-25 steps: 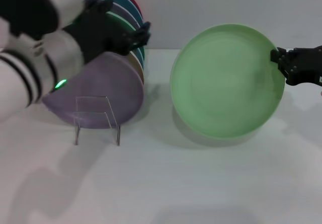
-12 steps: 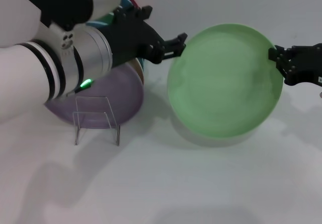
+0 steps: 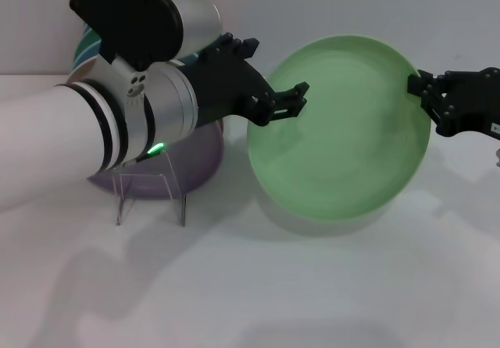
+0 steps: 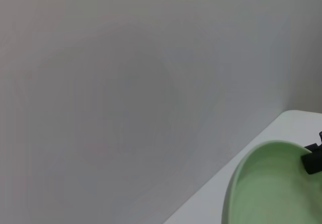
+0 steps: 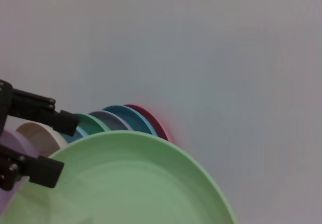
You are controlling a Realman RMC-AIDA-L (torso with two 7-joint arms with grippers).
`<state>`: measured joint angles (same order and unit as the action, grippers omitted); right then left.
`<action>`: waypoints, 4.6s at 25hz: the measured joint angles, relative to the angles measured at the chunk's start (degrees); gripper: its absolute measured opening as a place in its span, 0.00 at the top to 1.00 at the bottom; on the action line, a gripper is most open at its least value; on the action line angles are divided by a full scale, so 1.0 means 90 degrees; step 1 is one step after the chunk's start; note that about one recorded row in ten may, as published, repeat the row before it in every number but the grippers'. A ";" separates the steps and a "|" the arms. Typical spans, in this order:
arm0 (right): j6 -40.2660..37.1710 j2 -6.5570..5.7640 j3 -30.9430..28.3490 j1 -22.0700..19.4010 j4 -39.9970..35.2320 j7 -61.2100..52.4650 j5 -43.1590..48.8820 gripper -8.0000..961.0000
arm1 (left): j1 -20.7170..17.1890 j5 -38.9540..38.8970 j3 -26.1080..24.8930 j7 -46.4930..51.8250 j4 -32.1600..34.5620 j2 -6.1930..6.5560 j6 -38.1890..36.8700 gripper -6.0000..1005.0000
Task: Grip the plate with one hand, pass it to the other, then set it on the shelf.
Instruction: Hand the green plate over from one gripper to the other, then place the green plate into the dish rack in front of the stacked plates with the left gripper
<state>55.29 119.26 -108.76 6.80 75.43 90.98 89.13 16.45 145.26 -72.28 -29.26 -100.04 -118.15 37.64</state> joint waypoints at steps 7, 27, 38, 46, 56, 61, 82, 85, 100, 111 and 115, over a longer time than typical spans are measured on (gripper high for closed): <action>0.0184 -0.0003 -0.0005 -0.0025 -0.0052 0.0035 -0.0167 0.97 | 0.0083 -0.0007 0.0078 -0.0140 0.0259 -0.0009 -0.0068 0.29; 0.0316 0.0003 -0.0011 -0.0008 -0.0190 0.0033 -0.0390 0.97 | -0.0110 -0.0005 0.0134 -0.0737 0.0190 -0.0007 -0.0339 0.61; 0.1075 -0.0011 -0.0411 0.0106 -0.0809 0.0046 -0.1028 0.87 | -0.0097 -0.0001 0.0273 -0.1018 0.0259 -0.0015 -0.0705 0.91; 0.2587 0.0013 -0.1746 -0.0095 -0.1787 0.0208 -0.2152 0.68 | -0.0278 0.0037 0.0360 -0.1250 0.0260 0.0003 -0.1329 0.92; 0.4225 0.0030 -0.3858 -0.0084 -0.3458 0.0870 -0.2885 0.33 | -0.1165 0.1140 0.1942 -0.2694 0.1525 0.0093 -0.7836 0.92; 0.4189 0.0006 -0.3866 0.0025 -0.3633 0.0883 -0.2773 0.30 | -0.1337 0.2162 0.1813 -0.0815 0.2589 0.0214 -0.9837 0.92; 0.4256 -0.0019 -0.3746 0.0239 -0.3681 0.0825 -0.2709 0.30 | 0.0324 0.2259 0.0918 0.3070 0.9581 0.0626 -1.5273 0.92; 0.4264 -0.0019 -0.3709 0.0248 -0.3685 0.0825 -0.2709 0.30 | 0.0381 0.2259 0.0991 0.3052 0.9682 0.0653 -1.5280 0.92; 0.4452 0.0000 -0.3696 0.0242 -0.3724 0.0864 -0.2709 0.30 | 0.0876 0.2258 0.1466 0.2709 1.0529 0.0784 -1.5237 0.92; 0.4571 0.0011 -0.3573 0.0278 -0.3728 0.0868 -0.2723 0.30 | 0.0852 0.2258 0.1711 0.2725 1.0745 0.0814 -1.5238 0.91; 0.4581 0.0007 -0.3531 0.0282 -0.3731 0.0868 -0.2732 0.30 | 0.0871 0.2258 0.1758 0.2726 1.0800 0.0818 -1.5239 0.91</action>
<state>96.52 119.33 -140.54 9.34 41.86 98.79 64.54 24.29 165.58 -56.46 -4.73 -2.84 -110.79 -99.51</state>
